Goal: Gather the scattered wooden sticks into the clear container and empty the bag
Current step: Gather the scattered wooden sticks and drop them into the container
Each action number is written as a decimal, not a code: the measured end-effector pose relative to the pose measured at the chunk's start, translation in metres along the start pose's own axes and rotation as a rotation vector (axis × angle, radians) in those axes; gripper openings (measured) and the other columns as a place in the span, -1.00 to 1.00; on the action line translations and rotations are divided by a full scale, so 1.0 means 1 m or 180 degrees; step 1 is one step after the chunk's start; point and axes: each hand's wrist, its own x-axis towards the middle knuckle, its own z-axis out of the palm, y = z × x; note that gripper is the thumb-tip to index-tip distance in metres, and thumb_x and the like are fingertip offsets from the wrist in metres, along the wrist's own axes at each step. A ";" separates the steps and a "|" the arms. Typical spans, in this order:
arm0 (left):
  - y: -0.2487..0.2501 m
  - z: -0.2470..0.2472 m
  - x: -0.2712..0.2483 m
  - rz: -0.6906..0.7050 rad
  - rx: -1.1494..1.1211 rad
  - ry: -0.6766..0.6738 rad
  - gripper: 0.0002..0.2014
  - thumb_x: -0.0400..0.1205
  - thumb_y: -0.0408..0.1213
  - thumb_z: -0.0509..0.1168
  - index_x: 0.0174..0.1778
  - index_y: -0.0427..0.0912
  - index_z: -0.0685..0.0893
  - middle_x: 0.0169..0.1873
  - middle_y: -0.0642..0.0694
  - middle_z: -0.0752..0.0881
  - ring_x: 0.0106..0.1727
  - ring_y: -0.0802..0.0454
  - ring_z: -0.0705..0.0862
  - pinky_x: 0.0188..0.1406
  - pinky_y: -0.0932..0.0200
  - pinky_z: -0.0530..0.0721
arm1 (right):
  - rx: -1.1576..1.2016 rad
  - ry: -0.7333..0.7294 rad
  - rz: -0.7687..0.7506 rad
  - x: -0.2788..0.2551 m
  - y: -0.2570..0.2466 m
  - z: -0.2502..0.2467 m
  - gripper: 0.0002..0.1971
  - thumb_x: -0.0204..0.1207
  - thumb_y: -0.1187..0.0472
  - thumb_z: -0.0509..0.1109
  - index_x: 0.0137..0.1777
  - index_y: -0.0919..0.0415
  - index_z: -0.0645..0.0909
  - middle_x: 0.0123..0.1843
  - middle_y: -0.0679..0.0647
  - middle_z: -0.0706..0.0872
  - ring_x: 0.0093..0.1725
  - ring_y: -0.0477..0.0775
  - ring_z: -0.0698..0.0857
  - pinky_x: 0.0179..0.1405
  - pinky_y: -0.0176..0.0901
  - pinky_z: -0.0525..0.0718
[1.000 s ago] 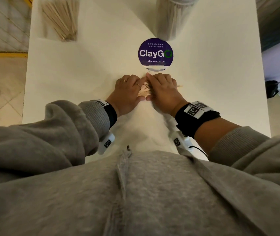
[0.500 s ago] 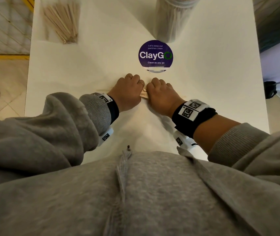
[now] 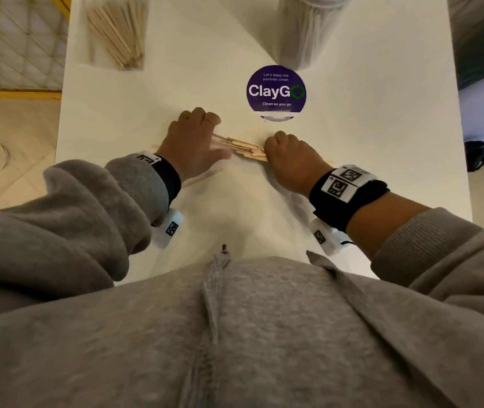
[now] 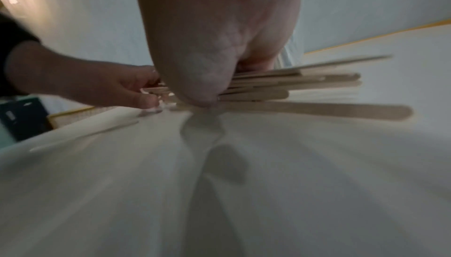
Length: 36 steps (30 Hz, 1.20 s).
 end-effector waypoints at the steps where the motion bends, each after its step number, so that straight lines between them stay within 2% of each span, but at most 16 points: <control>1: -0.005 -0.001 -0.003 -0.0116 -0.0188 0.0076 -0.34 0.47 0.17 0.37 0.36 -0.20 0.49 0.22 -0.25 0.55 0.25 -0.30 0.51 0.20 -0.19 0.51 | 0.0099 -0.0043 -0.0007 0.000 0.003 -0.002 -0.78 0.66 0.27 0.09 0.14 0.41 0.45 0.09 0.40 0.57 -0.05 0.39 0.60 -0.20 0.12 0.47; 3: -0.016 -0.006 -0.011 -0.0345 -0.0490 0.0176 -0.36 0.46 0.21 0.35 0.30 -0.19 0.52 0.21 -0.24 0.57 0.25 -0.30 0.51 0.22 -0.19 0.52 | 0.0423 -0.0135 -0.0011 0.002 0.009 -0.007 -0.82 0.64 0.30 0.10 0.13 0.39 0.44 0.09 0.38 0.57 -0.02 0.37 0.59 -0.13 0.09 0.47; 6: -0.025 -0.013 -0.030 -0.0580 -0.0366 -0.0121 -0.30 0.30 0.24 0.49 0.21 -0.16 0.57 0.19 -0.24 0.53 0.26 -0.31 0.48 0.24 -0.19 0.51 | 0.0916 -0.0316 0.0197 0.005 0.020 -0.016 -0.92 0.63 0.32 0.11 0.03 0.27 0.41 0.05 0.29 0.55 -0.11 0.22 0.51 -0.16 -0.05 0.35; 8: -0.024 -0.012 -0.042 -0.0633 -0.0120 -0.0400 -0.34 0.27 0.18 0.54 0.16 -0.16 0.59 0.16 -0.24 0.51 0.23 -0.30 0.47 0.22 -0.19 0.51 | 0.1150 -0.0365 0.0365 0.005 0.028 -0.022 -0.98 0.63 0.29 0.12 -0.01 0.21 0.37 0.02 0.20 0.52 -0.13 0.16 0.48 -0.16 -0.09 0.33; 10: -0.020 -0.007 -0.050 -0.0716 0.0002 -0.0461 -0.46 0.34 0.07 0.53 0.10 -0.17 0.61 0.13 -0.24 0.52 0.21 -0.30 0.49 0.18 -0.18 0.51 | 0.1286 -0.0338 0.0481 0.001 0.035 -0.028 -0.91 0.63 0.29 0.13 0.07 0.24 0.40 -0.01 0.12 0.50 -0.11 0.15 0.48 -0.14 -0.12 0.33; 12: -0.016 -0.001 -0.053 -0.0665 -0.0009 -0.0349 -0.65 0.45 -0.04 0.48 0.01 -0.19 0.64 0.06 -0.25 0.56 0.17 -0.31 0.52 0.10 -0.16 0.53 | 0.1364 -0.0278 0.0565 -0.006 0.042 -0.030 -0.85 0.63 0.31 0.12 0.15 0.27 0.40 -0.04 0.14 0.52 -0.13 0.15 0.48 -0.15 -0.12 0.31; 15: -0.015 0.004 -0.056 -0.0361 0.0021 -0.0196 -0.85 0.54 -0.22 0.39 -0.12 -0.24 0.65 -0.07 -0.26 0.59 0.02 -0.33 0.55 -0.11 -0.13 0.52 | 0.1298 -0.0213 0.0682 -0.018 0.050 -0.026 -0.84 0.65 0.30 0.11 0.17 0.29 0.40 0.02 0.26 0.59 -0.15 0.17 0.47 -0.17 -0.09 0.33; 18: -0.013 0.006 -0.054 -0.0202 0.0037 -0.0124 -0.94 0.56 -0.34 0.32 -0.12 -0.27 0.61 -0.12 -0.29 0.62 -0.05 -0.34 0.56 -0.16 -0.13 0.55 | 0.1111 -0.0226 0.0718 -0.027 0.041 -0.017 -0.79 0.68 0.14 0.14 0.16 0.27 0.43 0.10 0.29 0.62 -0.09 0.26 0.57 -0.14 -0.02 0.43; 21: -0.009 0.008 -0.049 -0.0334 -0.0082 -0.0102 -0.86 0.57 -0.35 0.28 0.00 -0.30 0.58 -0.04 -0.31 0.67 0.02 -0.37 0.58 -0.06 -0.16 0.59 | 0.0917 -0.0239 0.0627 -0.027 0.020 -0.007 -0.69 0.66 0.03 0.20 0.18 0.28 0.44 0.12 0.30 0.62 0.02 0.35 0.63 -0.11 0.05 0.51; 23: -0.009 0.011 -0.047 -0.0381 0.0029 -0.0098 -0.80 0.60 -0.32 0.26 0.07 -0.35 0.58 0.01 -0.35 0.65 0.07 -0.40 0.56 -0.03 -0.19 0.56 | 0.0801 -0.0175 0.0677 -0.022 0.006 -0.003 -0.71 0.65 0.09 0.21 0.21 0.29 0.42 0.14 0.29 0.60 0.05 0.36 0.64 -0.11 0.05 0.53; 27: -0.005 0.019 -0.048 -0.0258 0.0579 -0.0044 -0.76 0.62 -0.38 0.17 0.12 -0.48 0.52 0.02 -0.45 0.57 0.03 -0.41 0.55 -0.18 -0.20 0.55 | 0.0554 -0.0275 0.0769 -0.017 -0.009 -0.004 -0.74 0.61 0.32 0.12 0.25 0.37 0.42 0.22 0.34 0.50 0.03 0.40 0.64 -0.23 0.06 0.49; 31: 0.001 0.023 -0.052 -0.0229 0.0903 -0.0054 -0.72 0.56 -0.49 0.17 0.17 -0.53 0.49 -0.01 -0.48 0.57 -0.05 -0.40 0.58 -0.28 -0.13 0.53 | 0.0478 -0.0195 0.0685 -0.020 -0.016 -0.003 -0.74 0.57 0.37 0.11 0.23 0.40 0.40 0.20 0.35 0.46 -0.06 0.40 0.63 -0.30 0.09 0.49; 34: 0.003 0.024 -0.056 -0.0229 0.0844 -0.0027 -0.71 0.51 -0.54 0.19 0.15 -0.54 0.51 -0.07 -0.49 0.60 -0.11 -0.40 0.60 -0.29 -0.13 0.56 | 0.0546 -0.0073 0.0546 -0.026 -0.019 0.004 -0.71 0.59 0.35 0.10 0.29 0.38 0.36 0.18 0.36 0.49 -0.04 0.40 0.61 -0.25 0.13 0.53; 36: 0.007 0.023 -0.058 -0.0296 0.0641 0.0035 -0.68 0.53 -0.55 0.16 0.21 -0.52 0.49 -0.01 -0.48 0.59 -0.05 -0.40 0.59 -0.21 -0.18 0.57 | 0.0595 -0.0087 0.0528 -0.029 -0.020 0.006 -0.66 0.58 0.36 0.10 0.35 0.38 0.34 0.20 0.37 0.49 0.00 0.41 0.60 -0.15 0.17 0.60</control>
